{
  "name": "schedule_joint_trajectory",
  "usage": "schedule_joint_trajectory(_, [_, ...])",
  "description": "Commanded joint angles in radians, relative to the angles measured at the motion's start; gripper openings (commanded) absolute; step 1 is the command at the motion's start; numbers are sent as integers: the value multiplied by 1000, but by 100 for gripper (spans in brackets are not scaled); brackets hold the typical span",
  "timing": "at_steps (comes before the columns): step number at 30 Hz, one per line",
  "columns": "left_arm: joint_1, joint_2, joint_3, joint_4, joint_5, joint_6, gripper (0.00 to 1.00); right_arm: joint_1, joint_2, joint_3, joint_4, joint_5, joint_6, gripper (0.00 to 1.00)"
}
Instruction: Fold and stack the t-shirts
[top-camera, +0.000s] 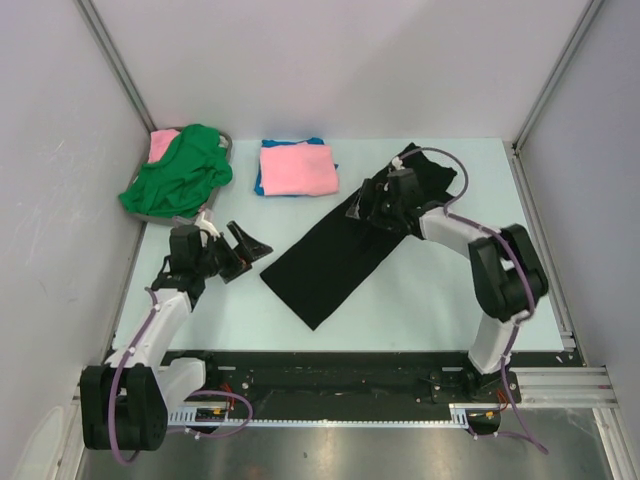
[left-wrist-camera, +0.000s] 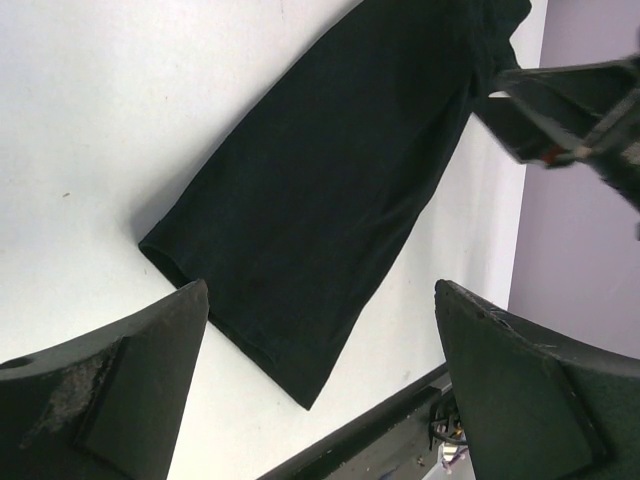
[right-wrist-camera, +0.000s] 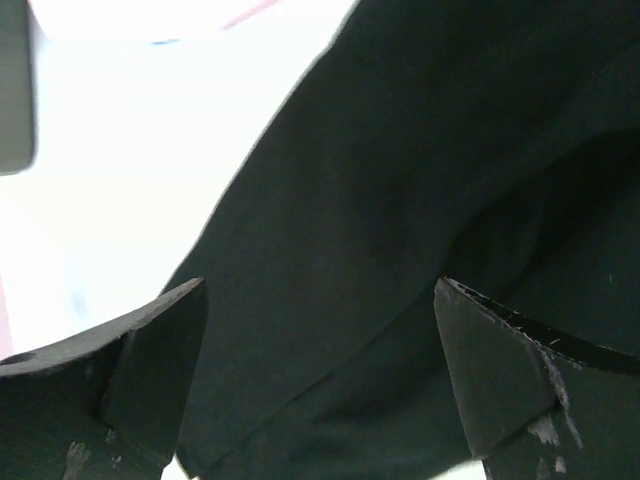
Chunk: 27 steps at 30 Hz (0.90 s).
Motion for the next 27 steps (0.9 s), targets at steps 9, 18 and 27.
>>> schedule_joint_trajectory(9, [-3,-115,21,-118,-24,49,100,346,-468,-167,-378,312,-1,100])
schedule_joint_trajectory(18, [11,-138,32,-189,-41,76,100,712,-559,-485,-180,453,345,96])
schedule_joint_trajectory(27, [45,-180,20,-220,-47,81,100,812,-401,-509,-17,524,495,93])
